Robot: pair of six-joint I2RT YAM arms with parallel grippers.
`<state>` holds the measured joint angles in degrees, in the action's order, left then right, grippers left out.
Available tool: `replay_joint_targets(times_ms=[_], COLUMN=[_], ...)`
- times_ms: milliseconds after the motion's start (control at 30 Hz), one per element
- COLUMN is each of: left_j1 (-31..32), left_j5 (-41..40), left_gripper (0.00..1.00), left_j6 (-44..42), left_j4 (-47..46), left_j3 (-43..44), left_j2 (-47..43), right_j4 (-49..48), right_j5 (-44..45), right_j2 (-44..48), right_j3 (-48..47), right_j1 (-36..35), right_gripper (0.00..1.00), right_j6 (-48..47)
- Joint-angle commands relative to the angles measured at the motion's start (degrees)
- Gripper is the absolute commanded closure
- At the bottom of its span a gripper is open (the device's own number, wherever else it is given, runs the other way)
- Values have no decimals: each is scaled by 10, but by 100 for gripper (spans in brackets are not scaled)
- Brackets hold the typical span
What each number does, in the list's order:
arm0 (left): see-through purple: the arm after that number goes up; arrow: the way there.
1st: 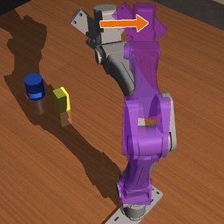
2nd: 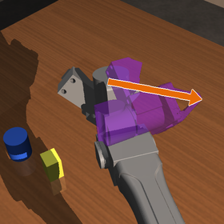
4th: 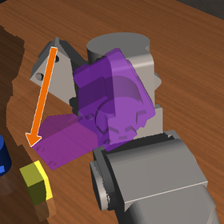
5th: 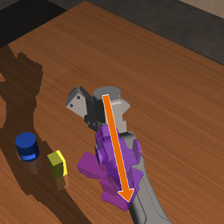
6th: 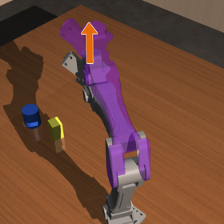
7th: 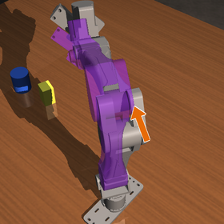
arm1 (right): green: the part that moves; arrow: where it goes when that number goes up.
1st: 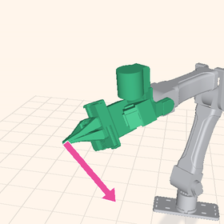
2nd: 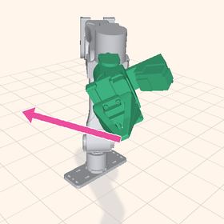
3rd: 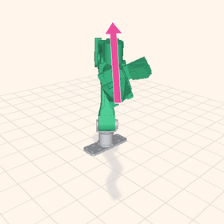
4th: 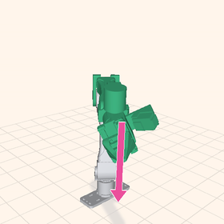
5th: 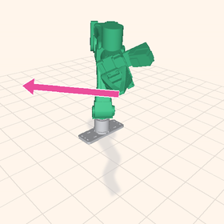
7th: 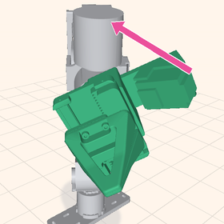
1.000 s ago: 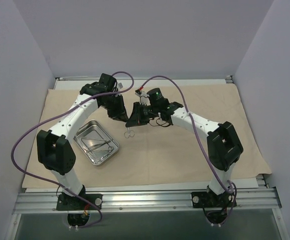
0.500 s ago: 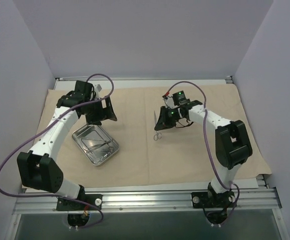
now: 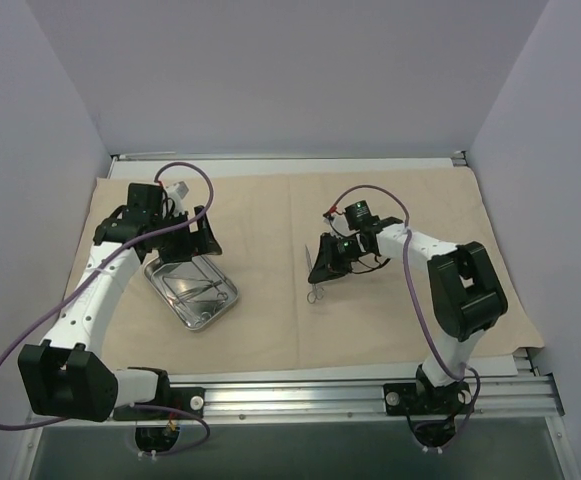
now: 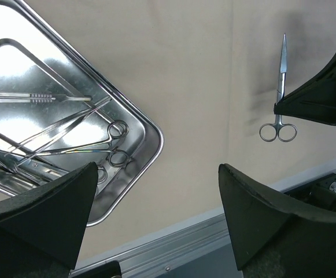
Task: Open and lay out the surgical kit
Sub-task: Place the medical item in the surgical kit.
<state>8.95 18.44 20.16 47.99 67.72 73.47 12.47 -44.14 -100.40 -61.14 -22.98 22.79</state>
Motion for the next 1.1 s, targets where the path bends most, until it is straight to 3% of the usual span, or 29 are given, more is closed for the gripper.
replay_joint_targets(times_ms=[0, 133, 167, 267, 1067], left_j1=[-8, -22, -23, -27, -58], left_j5=[20, 24, 24, 26, 38], left_gripper=[6, 0, 5, 7, 8], left_j6=[-15, -7, -4, -8, -25], left_j4=[-17, -10, -9, 11, 33], left_j3=[10, 10, 10, 15, 17], left_j2=[6, 7, 8, 16, 31], right_j4=[-76, -161, -169, -209, -203], right_j5=[-25, -21, -16, -12, 28], right_j2=[10, -17, -23, -40, -112], right_j3=[19, 30, 30, 37, 45], right_j1=[-7, -26, -29, -31, -23], right_gripper=[100, 100, 100, 100, 100], right_j6=[56, 98, 103, 126, 104])
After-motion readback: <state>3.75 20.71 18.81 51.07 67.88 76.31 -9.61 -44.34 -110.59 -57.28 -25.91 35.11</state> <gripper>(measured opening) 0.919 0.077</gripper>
